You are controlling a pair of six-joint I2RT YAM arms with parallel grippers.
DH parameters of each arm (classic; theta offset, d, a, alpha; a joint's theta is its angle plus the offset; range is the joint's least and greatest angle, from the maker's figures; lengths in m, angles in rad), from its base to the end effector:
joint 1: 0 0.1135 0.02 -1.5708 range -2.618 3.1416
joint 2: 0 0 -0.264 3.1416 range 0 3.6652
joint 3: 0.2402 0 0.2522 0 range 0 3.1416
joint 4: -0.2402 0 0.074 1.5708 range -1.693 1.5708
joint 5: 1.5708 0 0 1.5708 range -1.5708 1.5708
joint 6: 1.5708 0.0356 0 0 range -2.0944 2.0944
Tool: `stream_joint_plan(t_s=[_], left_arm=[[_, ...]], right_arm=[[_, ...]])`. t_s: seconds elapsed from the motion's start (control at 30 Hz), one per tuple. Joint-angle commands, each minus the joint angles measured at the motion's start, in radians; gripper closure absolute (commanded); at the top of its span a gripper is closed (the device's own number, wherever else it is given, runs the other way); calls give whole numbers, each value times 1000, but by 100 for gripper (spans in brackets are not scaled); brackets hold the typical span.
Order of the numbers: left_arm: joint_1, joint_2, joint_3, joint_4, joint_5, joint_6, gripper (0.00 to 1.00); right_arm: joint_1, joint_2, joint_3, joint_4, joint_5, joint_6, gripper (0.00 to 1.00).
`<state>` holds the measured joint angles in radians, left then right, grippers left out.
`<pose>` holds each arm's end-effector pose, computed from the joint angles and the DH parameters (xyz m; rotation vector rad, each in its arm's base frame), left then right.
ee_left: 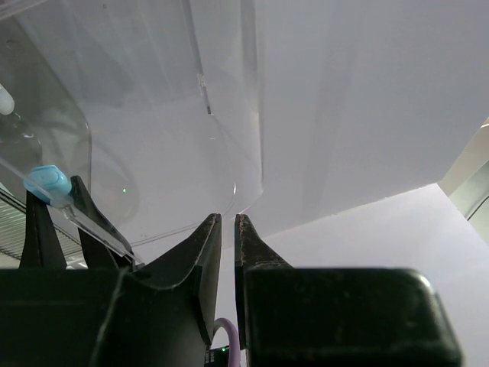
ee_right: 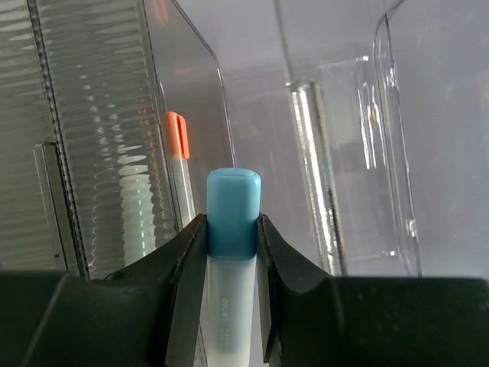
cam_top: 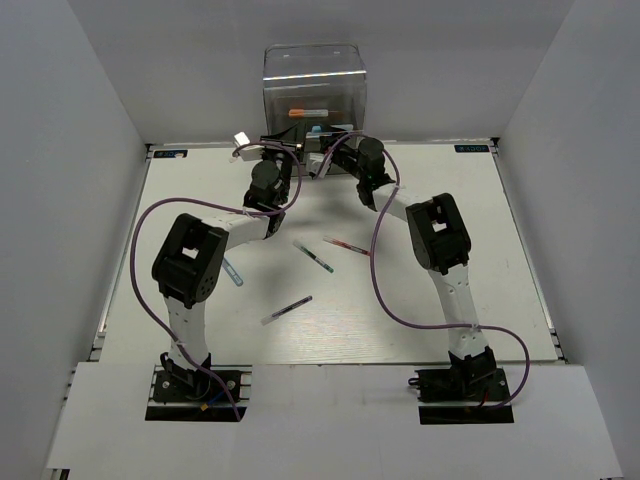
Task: Sort the stationery into containers
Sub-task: Place the stationery in the storage box.
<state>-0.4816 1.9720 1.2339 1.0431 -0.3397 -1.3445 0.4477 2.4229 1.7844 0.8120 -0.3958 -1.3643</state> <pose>0.4019 -0.1967 0.2684 -0.8646 1.1115 -1.3356 0.4956 0.2532 0.2079 -1.2978 0.5959 -0.4818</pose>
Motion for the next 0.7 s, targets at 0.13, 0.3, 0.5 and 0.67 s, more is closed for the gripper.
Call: stream_joint_plan(t_s=[0.13,0.3,0.5,0.67], left_arm=[[1,-67,-4,20,10,-8,76],[1,-85,-34,29,10,-8,76],[1,-116,-83,38,1,-8,76],[1,-134,-116,48,1,-8,76]], right_arm=[[-1,-54,12,21,86,140,100],[-1,-84,-23,21,107,215,99],[2,-120,-62,1,129,289,80],[-1,-139,-95,6,137,311,65]])
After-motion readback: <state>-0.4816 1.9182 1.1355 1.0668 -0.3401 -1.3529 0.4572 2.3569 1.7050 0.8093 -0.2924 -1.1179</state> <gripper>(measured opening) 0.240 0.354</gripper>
